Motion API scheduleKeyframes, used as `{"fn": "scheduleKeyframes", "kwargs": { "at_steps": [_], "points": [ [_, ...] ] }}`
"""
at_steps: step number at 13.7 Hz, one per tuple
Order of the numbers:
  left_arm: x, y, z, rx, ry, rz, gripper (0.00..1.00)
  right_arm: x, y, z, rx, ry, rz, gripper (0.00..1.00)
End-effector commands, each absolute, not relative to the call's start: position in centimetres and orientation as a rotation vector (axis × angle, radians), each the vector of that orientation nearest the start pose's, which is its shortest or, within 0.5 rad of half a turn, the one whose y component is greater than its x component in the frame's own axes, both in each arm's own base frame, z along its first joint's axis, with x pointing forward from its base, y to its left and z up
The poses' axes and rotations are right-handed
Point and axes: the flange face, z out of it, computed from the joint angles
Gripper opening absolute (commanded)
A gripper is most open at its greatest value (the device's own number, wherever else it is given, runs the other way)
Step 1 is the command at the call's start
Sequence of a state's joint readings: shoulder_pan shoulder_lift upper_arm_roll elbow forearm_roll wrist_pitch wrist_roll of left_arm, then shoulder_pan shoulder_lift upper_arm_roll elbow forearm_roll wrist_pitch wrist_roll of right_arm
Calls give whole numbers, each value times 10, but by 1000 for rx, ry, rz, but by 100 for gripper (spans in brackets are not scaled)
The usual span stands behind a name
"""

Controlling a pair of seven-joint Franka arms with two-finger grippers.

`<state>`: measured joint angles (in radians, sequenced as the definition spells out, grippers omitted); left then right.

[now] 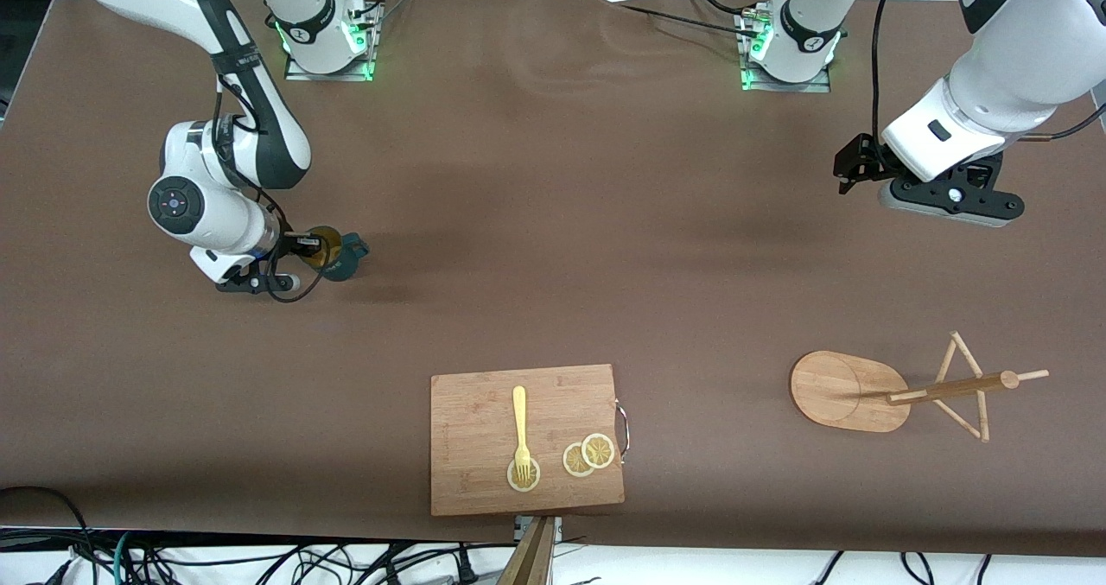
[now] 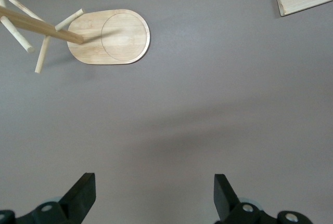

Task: Pass cup and hang on rack
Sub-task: 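Move the right gripper over the teal mug and lower onto its rim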

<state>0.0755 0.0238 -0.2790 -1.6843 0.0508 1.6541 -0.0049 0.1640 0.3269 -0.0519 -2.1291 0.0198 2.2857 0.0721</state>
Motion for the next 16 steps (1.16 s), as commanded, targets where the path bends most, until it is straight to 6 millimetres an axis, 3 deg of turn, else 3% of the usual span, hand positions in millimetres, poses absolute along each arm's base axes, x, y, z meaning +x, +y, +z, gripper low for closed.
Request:
{"fn": "scheduleKeyframes", "kwargs": {
  "at_steps": [1, 3, 5, 7, 10, 13, 16],
  "points": [
    [556, -108, 568, -3084, 299, 81, 100, 564, 75, 268, -3137, -49, 186, 0],
    [556, -108, 568, -3084, 297, 81, 100, 574, 93, 282, -3139, -41, 131, 0],
    [556, -108, 568, -3084, 299, 82, 100, 580, 129, 287, -3143, 30, 99, 0],
    [556, -108, 568, -3084, 299, 82, 100, 583, 180, 291, -3142, 108, 61, 0],
    [556, -108, 568, -3084, 299, 82, 100, 585, 273, 293, -3121, 262, -6, 0],
    [556, -108, 568, -3084, 299, 82, 100, 575, 368, 284, -3084, 416, -50, 0],
    [556, -108, 568, -3084, 297, 81, 100, 558, 433, 272, -3047, 452, -58, 0]
  ]
}}
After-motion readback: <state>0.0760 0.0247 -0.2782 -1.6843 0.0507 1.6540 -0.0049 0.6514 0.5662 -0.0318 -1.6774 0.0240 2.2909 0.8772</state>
